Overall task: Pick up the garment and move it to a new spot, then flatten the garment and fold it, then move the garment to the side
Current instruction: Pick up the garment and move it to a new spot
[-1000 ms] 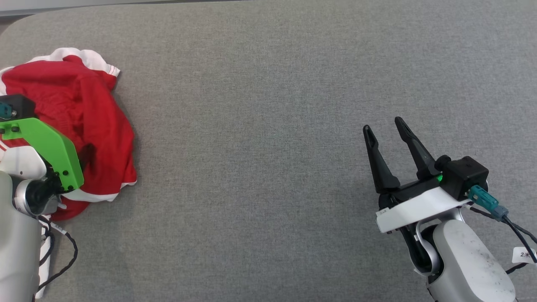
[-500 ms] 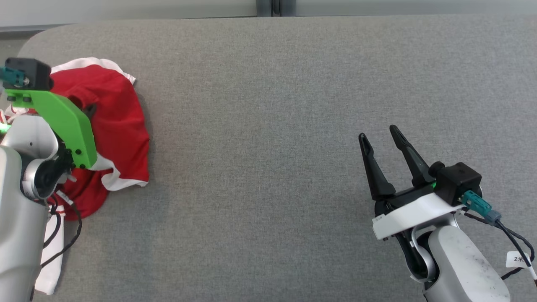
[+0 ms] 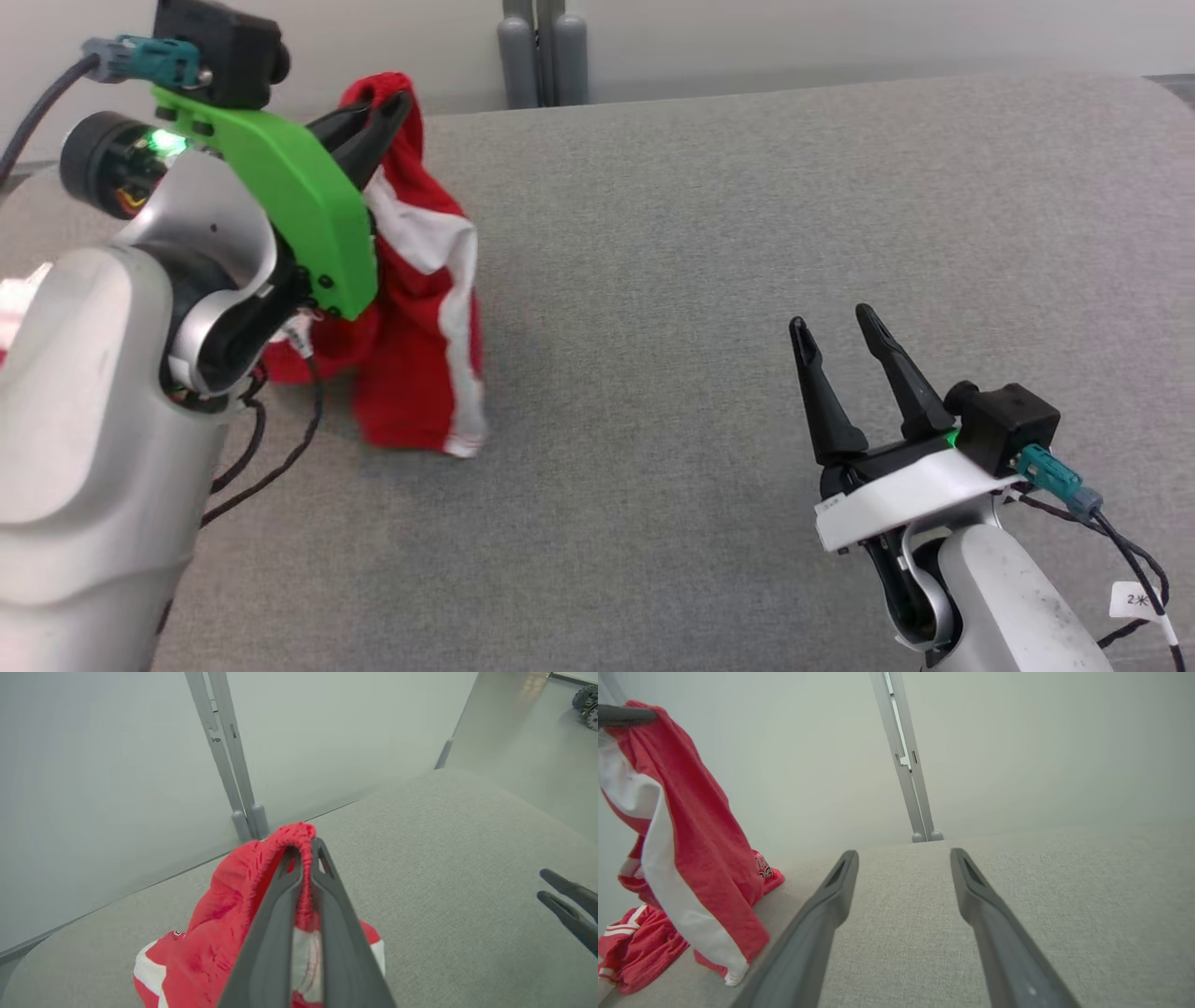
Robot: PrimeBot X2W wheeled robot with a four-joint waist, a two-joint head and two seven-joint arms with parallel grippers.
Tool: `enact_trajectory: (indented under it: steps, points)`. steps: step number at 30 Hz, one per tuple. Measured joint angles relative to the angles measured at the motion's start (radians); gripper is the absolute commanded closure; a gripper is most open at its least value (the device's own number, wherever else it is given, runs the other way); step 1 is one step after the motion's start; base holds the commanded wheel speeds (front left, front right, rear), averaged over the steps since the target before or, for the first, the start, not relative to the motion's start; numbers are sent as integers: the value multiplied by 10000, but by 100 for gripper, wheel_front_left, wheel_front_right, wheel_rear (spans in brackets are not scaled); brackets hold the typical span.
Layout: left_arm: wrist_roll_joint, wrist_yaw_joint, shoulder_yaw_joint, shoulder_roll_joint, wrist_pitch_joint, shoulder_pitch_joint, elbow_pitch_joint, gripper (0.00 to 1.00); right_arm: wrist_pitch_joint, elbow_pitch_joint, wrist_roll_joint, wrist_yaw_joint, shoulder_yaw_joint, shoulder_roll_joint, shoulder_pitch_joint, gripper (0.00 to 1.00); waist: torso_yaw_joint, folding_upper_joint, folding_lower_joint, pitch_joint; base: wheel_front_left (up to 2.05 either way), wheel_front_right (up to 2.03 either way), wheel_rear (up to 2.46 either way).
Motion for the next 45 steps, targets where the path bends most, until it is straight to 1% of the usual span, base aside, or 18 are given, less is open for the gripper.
enact_trajectory:
  steps: [3, 6, 9, 12, 16, 21, 23, 26, 27, 28, 29, 32, 35, 37, 39, 41, 43, 45]
  points:
    - [-81, 19, -98, -575, -274, -298, -221, 100, 0, -4, 25, 0, -207, 56, 160, 0, -380, 0, 0, -152, 0, 0, 0]
    - [-153, 230, -25, -1220, -821, -632, -332, 100, 0, -33, 31, 0, -537, 23, 224, 0, -749, 0, 0, -258, 0, 0, 0]
    - [-318, 449, 134, -1666, -1308, -619, -247, 100, 0, -86, 25, 0, -844, -31, 333, 0, -1053, 0, 0, -306, 0, 0, 0]
    - [-443, 596, 391, -1854, -2006, -4, -12, 100, 0, -155, -2, 0, -1152, -117, 368, 0, -1255, 0, 0, -294, 0, 0, 0]
    - [-742, 633, 834, -1848, -3175, 1806, 819, 100, 0, -221, -21, 0, -1262, -198, 371, 0, -1380, 0, 0, -215, 0, 0, 0]
    - [-874, 571, 1336, -2023, -5183, 3837, 2725, 100, 0, -253, -67, 0, -1229, -326, 368, 0, -1414, 0, 0, -206, 0, 0, 0]
    - [-849, 460, 1340, -2065, -5753, 4168, 3567, 100, 0, -249, -69, 0, -1166, -372, 365, 0, -1370, 0, 0, -192, 0, 0, 0]
    - [-589, 295, 1204, -2098, -6585, 4197, 4740, 100, 0, -213, -69, 0, -1057, -493, 365, 0, -1251, 0, 0, -192, 0, 0, 0]
    - [-554, 222, 1156, -2105, -6851, 4182, 5095, 58, 0, -194, -69, 0, -1016, -520, 366, 0, -1206, 0, 0, -204, 0, 0, 0]
    - [-543, 199, 1095, -2127, -7072, 4134, 5430, 10, 0, -176, -69, 0, -995, -556, 366, 0, -1162, 0, 0, -219, 0, 0, 0]
    - [-422, 144, 974, -2105, -7264, 4074, 5657, 0, 0, -165, -67, 0, -980, -585, 364, 0, -1127, 0, 0, -235, 0, 0, 0]
    - [-207, 67, 696, -2092, -7800, 3798, 6251, 0, 0, -121, -65, 0, -926, -662, 371, 0, -1016, 0, 0, -337, 0, 0, 0]
    - [-111, 42, 414, -2025, -8213, 3741, 6464, 0, 0, -107, -58, 0, -918, -709, 471, 0, -901, 0, 0, -445, 0, 0, 0]
    - [-19, 15, 336, -1858, -8464, 3723, 6418, 0, 0, -109, -40, 0, -930, -736, 555, 0, -815, 0, 0, -497, 0, 0, 0]
    - [-192, 13, 562, -1755, -8702, 3726, 6149, 0, 0, -157, 142, 0, -957, -683, 563, 0, -737, 0, 0, -549, 0, 0, 0]
    - [-127, 12, 757, -1578, -8830, 3737, 5714, 0, 0, -213, 142, 0, -1005, -686, 575, 0, -680, 0, 0, -608, 0, 0, 0]
    - [52, 61, 1009, -1411, -8897, 3864, 5187, 0, 0, -280, 130, 0, -1028, -711, 627, 0, -623, 0, 0, -678, 0, 0, 0]
    - [430, 165, 1400, -1285, -8926, 4206, 4274, 0, 0, -368, 117, 0, -1049, -717, 757, 0, -560, 0, 0, -764, 0, 0, 0]
